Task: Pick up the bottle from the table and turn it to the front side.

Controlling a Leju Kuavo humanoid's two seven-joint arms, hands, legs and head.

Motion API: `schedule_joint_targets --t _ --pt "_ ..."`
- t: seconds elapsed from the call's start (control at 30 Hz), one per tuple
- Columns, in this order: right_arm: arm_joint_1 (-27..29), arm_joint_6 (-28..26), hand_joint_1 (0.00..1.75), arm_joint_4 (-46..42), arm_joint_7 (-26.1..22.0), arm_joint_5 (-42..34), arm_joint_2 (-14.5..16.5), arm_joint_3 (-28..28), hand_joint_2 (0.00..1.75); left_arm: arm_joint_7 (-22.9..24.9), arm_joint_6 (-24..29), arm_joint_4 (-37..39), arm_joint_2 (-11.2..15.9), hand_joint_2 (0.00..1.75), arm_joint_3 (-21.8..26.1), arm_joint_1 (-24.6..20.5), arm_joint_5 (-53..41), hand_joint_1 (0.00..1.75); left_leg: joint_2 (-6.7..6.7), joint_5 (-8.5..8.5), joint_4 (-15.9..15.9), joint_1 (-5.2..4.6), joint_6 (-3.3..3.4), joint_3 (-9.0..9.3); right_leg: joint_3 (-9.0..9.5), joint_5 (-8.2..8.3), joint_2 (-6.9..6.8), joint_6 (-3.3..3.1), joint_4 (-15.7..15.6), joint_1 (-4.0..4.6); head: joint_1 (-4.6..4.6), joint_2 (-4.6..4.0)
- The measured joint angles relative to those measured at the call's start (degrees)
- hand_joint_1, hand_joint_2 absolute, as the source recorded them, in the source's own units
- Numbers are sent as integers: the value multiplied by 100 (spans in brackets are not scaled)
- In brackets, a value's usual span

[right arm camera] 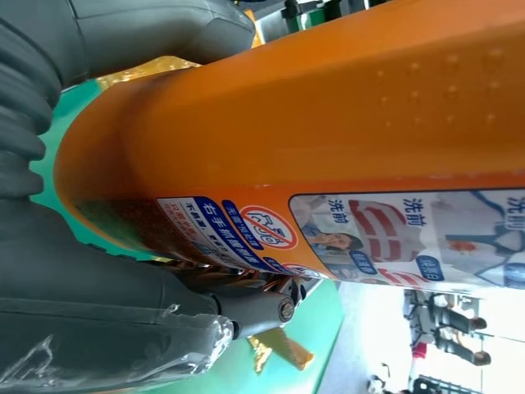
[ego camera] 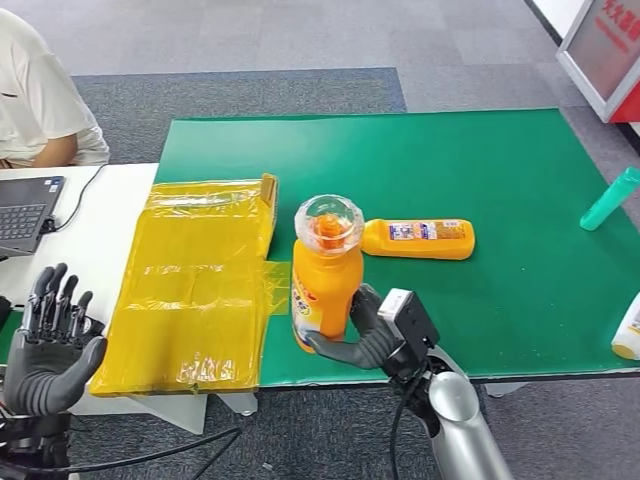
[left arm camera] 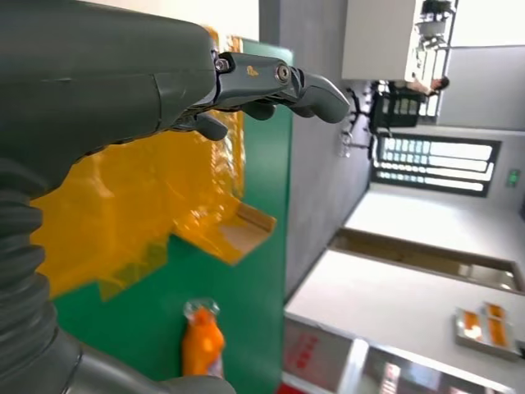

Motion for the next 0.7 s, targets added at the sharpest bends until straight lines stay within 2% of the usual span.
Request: schedule_joint_targets --t 0.1,0.2,0.4,0.57,0.7 --pt "-96 -280 175 69 -117 301 58 283 175 43 124 218 126 175 -526 -220 636 0 0 1 0 0 0 -1 0 2 0 0 0 0 1 -1" --pt "-217 -606 175 161 -316 690 113 529 175 -104 147 370 281 175 -1056 -397 878 0 0 4 0 0 1 -2 -2 4 0 0 1 0 -1 1" --pt "-634 -898 175 142 -8 1122 175 822 175 99 375 393 605 175 -2096 -866 851 0 0 9 0 0 0 -3 -1 7 1 1 1 0 0 -1" --pt "-734 -1061 175 183 -78 1466 180 940 175 92 378 472 850 175 -2699 -1001 760 0 0 8 0 0 0 -12 -12 7 0 1 1 0 -1 0" --pt "-795 -1343 175 268 -116 2177 189 1049 175 176 520 712 995 175 -3299 -1172 280 0 0 8 0 0 0 -13 -12 6 0 2 1 0 0 1"
